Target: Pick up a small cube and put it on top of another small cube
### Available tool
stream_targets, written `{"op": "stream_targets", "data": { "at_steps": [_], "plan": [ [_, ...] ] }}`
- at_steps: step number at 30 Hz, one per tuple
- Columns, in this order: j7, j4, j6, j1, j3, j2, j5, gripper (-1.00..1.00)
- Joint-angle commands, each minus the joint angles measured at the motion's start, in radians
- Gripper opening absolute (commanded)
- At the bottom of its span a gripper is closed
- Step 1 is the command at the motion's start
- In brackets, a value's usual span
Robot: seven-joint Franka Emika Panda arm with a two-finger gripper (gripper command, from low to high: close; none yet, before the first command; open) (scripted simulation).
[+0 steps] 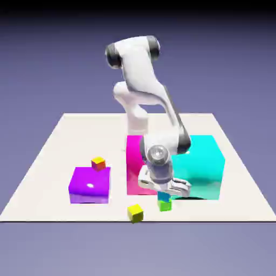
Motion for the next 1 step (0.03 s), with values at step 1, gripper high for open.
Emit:
{"op": "stream_targets", "data": {
  "at_steps": [1],
  "plan": [
    [-0.003, 0.020, -0.044, -0.007, 0.005, -0.024, 0.006, 1.00]
  ]
}}
